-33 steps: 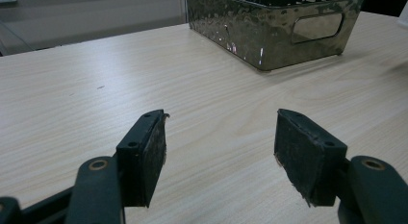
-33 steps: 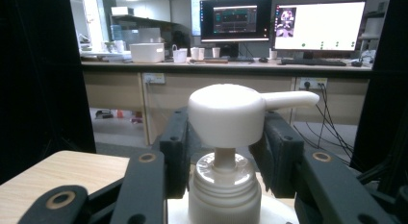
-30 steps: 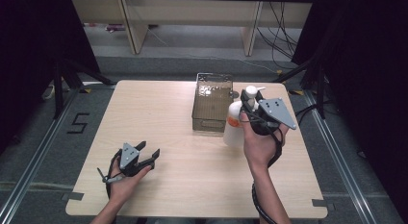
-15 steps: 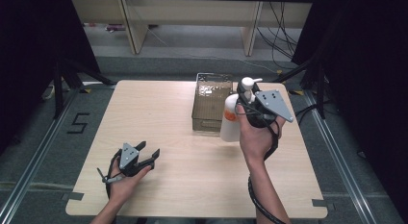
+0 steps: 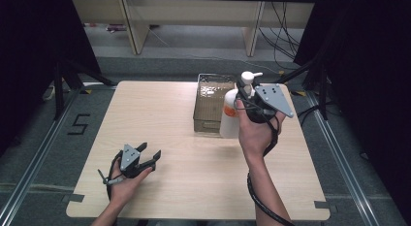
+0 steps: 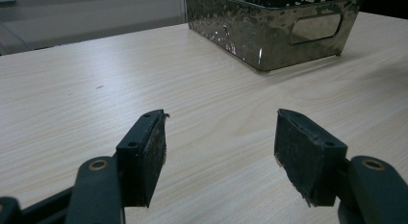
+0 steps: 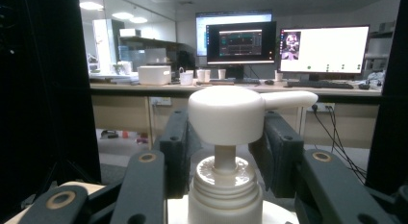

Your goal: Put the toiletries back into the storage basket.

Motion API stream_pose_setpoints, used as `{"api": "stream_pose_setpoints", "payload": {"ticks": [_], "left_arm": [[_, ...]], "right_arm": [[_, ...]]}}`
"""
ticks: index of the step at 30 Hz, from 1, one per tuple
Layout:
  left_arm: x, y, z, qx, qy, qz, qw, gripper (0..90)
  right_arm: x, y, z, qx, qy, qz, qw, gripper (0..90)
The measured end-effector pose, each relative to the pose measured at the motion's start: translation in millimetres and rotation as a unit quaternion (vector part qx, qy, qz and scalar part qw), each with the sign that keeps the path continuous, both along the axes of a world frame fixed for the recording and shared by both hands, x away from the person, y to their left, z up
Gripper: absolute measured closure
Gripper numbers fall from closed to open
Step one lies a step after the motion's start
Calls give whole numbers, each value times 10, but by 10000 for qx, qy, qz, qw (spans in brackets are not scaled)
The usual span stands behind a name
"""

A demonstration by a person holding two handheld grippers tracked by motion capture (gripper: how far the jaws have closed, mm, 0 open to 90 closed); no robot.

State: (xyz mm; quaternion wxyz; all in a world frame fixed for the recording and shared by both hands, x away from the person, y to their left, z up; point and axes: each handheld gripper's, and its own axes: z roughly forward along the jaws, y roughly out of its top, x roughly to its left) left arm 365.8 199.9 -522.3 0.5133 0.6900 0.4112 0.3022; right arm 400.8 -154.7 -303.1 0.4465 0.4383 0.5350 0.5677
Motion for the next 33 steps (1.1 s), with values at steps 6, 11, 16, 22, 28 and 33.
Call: {"api": "stream_pose_setpoints", "payload": {"ticks": [6, 11, 16, 22, 28, 33], "left_arm": [[1, 4, 0, -4, 6, -5, 10000, 352], [1, 3, 0, -7, 2, -12, 10000, 352], [-2, 6, 4, 13, 22, 0, 10000, 352], [-5, 8, 6, 25, 33, 3, 10000, 351], [-6, 6, 6, 26, 34, 2, 10000, 351], [-6, 6, 5, 27, 32, -2, 10000, 351]], "right_arm": [[34, 22, 24, -9, 26, 26, 10000, 605], [68, 30, 17, 3, -69, 14, 10000, 605], [88, 52, 10, 115, -109, 25, 9999, 605], [127, 67, 28, 55, -186, 9, 9998, 605], [157, 85, 51, 29, -300, 27, 9995, 605], [171, 115, 67, 69, -399, 43, 9992, 605]]}}
